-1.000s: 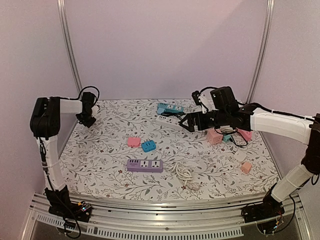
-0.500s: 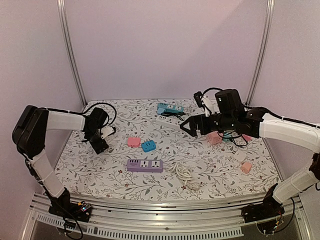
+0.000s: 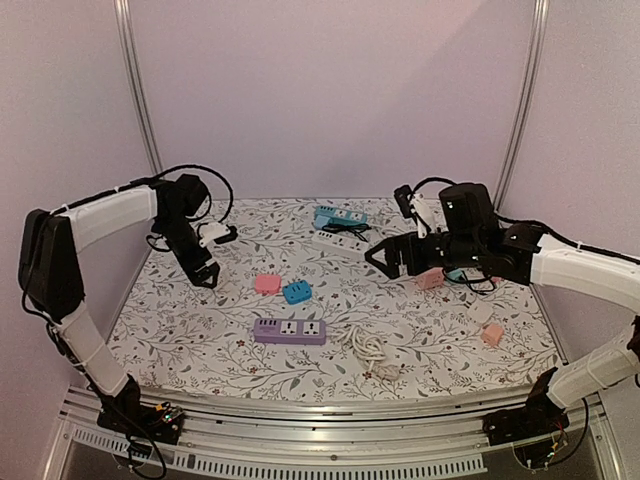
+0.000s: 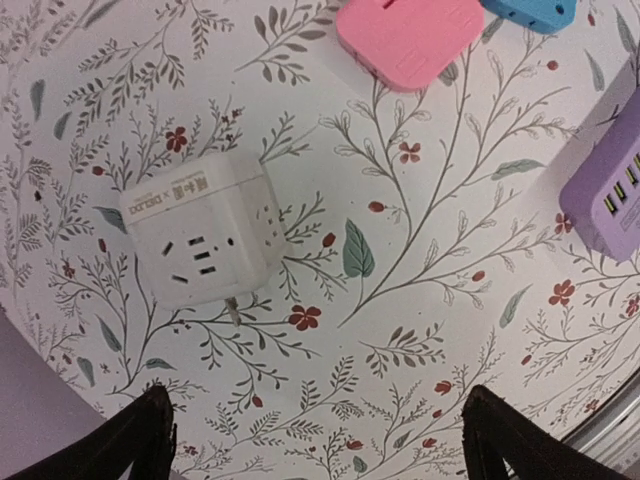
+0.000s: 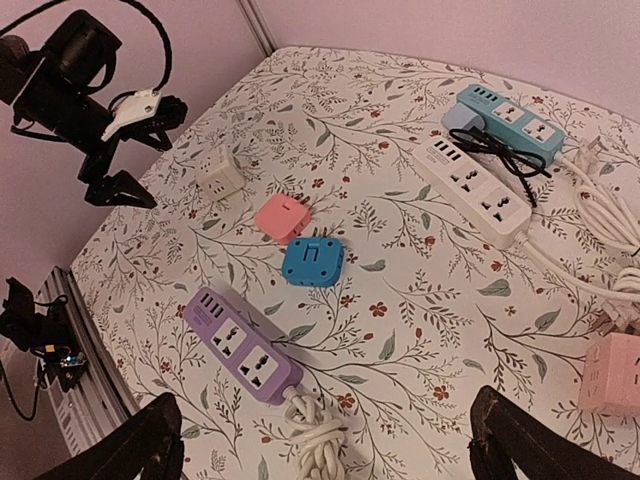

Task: Insert the plug
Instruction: Move the plug to the center of the board, then pick up the plug from the center of the board.

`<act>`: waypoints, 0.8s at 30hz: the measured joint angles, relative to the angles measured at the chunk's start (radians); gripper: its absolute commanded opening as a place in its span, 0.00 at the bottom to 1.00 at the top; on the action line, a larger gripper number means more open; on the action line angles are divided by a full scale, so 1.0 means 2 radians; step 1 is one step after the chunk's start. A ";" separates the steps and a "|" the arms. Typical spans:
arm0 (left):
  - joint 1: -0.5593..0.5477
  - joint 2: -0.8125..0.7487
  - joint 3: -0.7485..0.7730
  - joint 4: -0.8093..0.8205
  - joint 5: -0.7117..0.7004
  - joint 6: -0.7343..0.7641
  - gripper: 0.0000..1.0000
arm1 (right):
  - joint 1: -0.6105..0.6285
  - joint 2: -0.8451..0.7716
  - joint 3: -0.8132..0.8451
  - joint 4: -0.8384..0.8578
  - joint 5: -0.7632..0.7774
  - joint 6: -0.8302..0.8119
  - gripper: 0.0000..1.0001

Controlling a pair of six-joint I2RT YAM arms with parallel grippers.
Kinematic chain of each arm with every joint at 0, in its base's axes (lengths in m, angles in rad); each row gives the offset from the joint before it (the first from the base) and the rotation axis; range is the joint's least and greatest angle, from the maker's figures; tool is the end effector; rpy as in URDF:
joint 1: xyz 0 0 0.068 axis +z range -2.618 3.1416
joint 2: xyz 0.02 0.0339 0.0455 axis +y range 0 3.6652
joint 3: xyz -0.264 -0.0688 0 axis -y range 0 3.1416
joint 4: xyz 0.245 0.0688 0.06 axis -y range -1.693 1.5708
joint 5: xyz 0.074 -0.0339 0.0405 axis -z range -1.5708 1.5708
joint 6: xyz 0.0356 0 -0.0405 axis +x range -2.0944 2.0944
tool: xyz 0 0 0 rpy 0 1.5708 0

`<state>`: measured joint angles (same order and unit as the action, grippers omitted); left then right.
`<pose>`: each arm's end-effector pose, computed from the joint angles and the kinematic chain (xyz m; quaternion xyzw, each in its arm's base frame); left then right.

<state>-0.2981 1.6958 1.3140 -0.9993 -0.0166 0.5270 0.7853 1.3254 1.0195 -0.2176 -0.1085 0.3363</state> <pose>0.3092 -0.0944 0.2322 0.3984 0.9123 0.0190 0.0931 0.2111 0.2165 0.2983 -0.2189 0.8370 0.3053 0.3979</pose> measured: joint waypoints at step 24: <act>0.029 0.172 0.122 0.032 -0.048 -0.034 0.96 | 0.000 -0.021 -0.003 -0.005 0.024 -0.002 0.99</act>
<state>-0.2409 2.0392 1.5581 -0.9352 -0.1127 0.4587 0.7853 1.2831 1.0142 -0.2276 -0.0612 0.3321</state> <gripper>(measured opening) 0.993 0.988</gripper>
